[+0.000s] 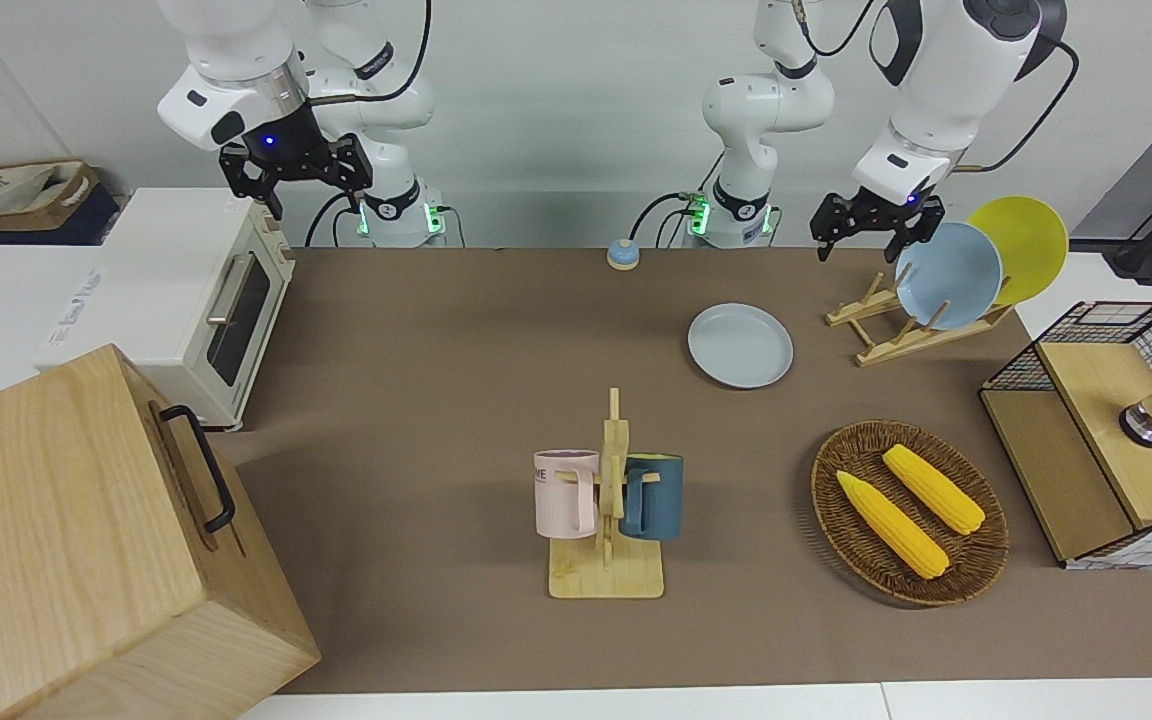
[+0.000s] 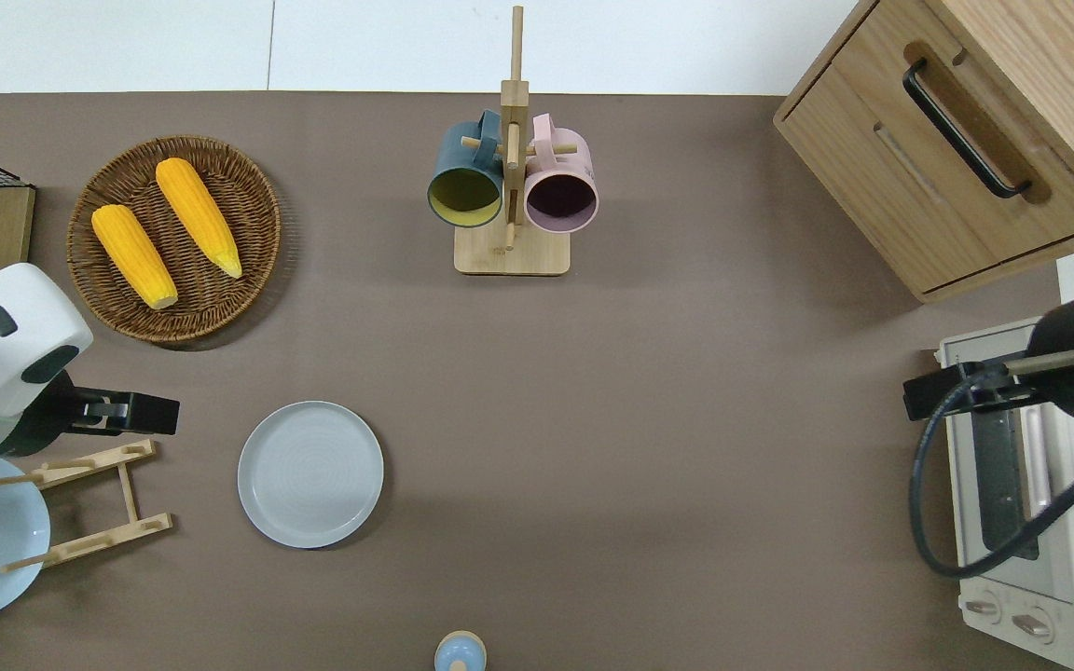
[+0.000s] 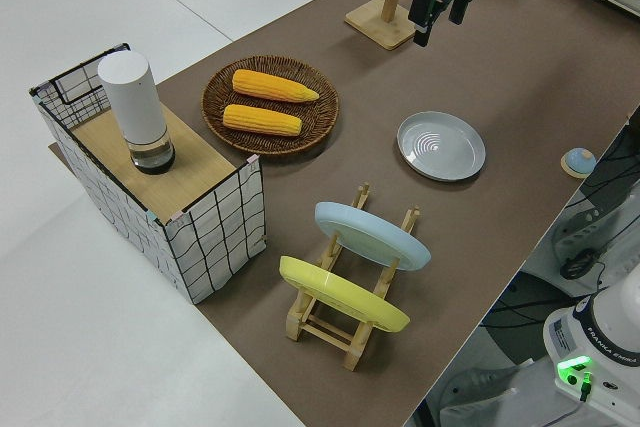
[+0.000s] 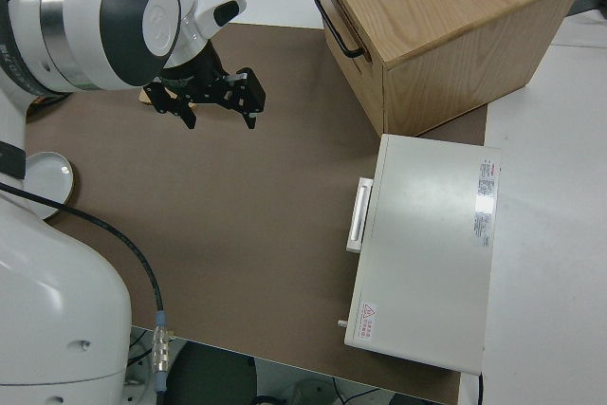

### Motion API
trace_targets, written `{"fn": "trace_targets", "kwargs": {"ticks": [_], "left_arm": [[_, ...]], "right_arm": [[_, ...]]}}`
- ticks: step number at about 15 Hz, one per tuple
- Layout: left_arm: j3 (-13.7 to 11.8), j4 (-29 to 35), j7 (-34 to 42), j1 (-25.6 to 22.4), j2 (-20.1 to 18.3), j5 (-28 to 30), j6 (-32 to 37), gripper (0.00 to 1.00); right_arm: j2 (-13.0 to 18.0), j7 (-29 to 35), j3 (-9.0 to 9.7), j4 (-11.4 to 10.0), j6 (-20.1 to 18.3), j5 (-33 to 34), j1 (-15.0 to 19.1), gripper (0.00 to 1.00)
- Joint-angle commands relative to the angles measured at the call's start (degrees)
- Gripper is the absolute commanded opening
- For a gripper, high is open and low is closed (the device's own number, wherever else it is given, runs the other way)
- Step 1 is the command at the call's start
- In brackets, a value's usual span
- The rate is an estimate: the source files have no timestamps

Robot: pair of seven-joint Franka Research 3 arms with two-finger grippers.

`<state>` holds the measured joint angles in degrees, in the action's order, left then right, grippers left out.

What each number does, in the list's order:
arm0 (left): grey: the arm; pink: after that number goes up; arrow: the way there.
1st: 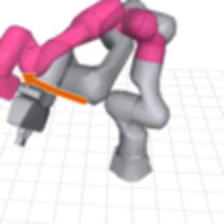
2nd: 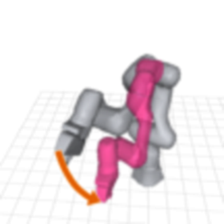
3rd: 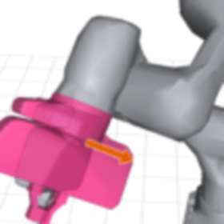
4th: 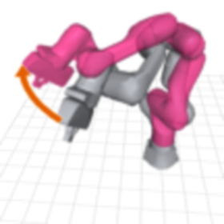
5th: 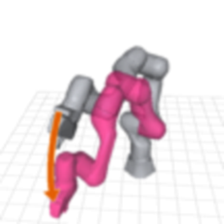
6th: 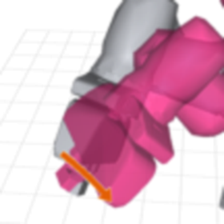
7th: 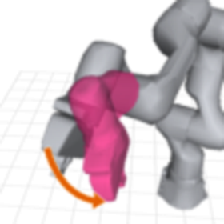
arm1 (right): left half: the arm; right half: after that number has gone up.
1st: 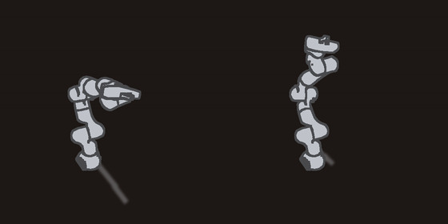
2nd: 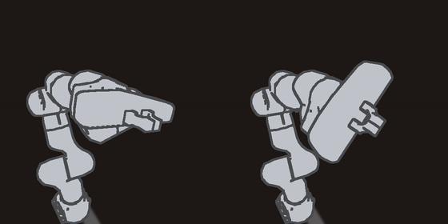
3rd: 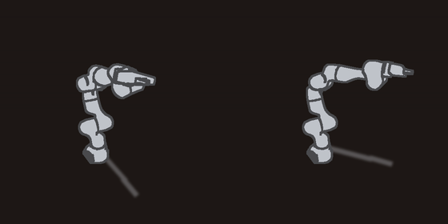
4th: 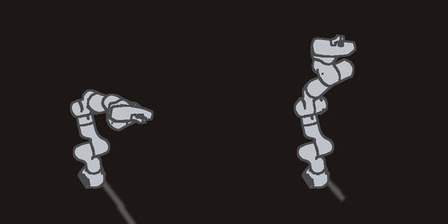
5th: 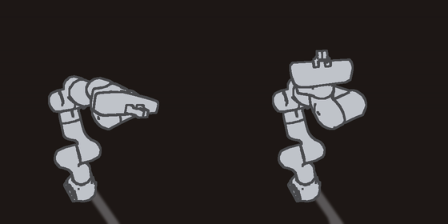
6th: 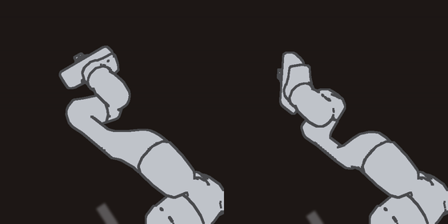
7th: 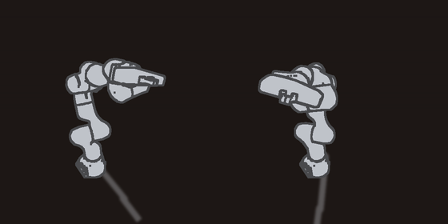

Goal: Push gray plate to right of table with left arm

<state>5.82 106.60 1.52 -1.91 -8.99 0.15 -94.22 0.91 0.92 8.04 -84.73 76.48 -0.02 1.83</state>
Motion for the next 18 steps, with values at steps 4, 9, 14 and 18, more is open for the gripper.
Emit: {"fn": "trace_targets", "kwargs": {"ticks": [4,9,14,18], "left_arm": [[-0.11,10.19,-1.43,0.32,-4.1,1.86,-5.52,1.0],[-0.11,18.9,-1.43,0.32,-6.65,2.66,-12.03,1.0],[-0.02,26.45,-1.43,0.41,-8.76,2.75,-18.44,1.0],[-0.02,32.08,-1.43,0.41,-9.82,2.75,-23.8,1.0]], "right_arm": [[0.14,0.66,0.92,0.53,-0.89,-0.25,1.15,0.983],[0.14,0.75,0.92,0.53,-0.89,-0.25,1.07,0.983],[0.14,0.66,0.92,0.53,-0.89,-0.25,1.15,0.983],[0.14,0.66,0.92,0.53,-0.89,-0.25,1.07,0.983]]}}
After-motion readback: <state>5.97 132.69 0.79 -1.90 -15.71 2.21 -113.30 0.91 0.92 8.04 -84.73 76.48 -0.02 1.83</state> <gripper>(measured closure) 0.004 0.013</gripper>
